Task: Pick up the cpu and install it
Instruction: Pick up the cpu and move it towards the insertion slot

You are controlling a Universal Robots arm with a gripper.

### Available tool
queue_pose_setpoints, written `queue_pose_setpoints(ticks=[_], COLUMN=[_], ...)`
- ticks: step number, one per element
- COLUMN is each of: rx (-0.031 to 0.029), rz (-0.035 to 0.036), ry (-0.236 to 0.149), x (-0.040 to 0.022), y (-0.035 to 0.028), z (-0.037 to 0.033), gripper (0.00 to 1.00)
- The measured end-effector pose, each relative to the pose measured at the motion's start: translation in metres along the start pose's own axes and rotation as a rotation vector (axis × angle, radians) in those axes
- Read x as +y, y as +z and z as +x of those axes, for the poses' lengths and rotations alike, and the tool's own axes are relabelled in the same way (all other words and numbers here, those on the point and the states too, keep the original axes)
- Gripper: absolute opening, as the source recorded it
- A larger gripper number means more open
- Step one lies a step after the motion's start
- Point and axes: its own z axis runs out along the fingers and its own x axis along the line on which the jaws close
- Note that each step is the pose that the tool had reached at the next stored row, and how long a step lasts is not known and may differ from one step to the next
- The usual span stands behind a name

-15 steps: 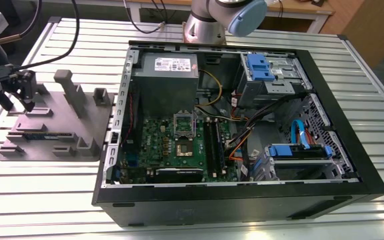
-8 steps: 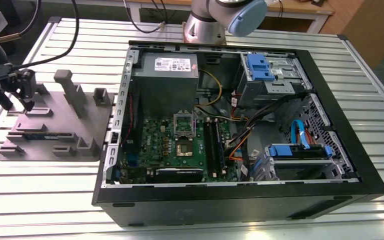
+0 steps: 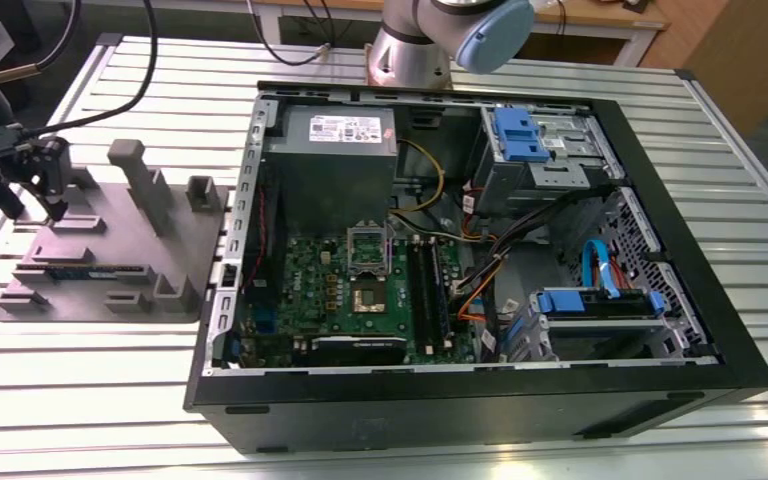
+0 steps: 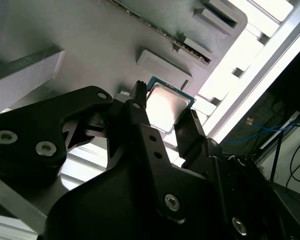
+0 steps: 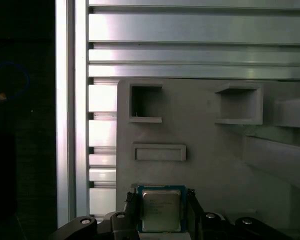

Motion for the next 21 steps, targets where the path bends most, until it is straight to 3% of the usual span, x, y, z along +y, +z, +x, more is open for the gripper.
queue_pose_setpoints(ticks=[21], rx=[0.0001], rz=[0.0001], ry=[0.0], x=[-0.0002], y=[-0.0076], z=[0.0], gripper=[0.47])
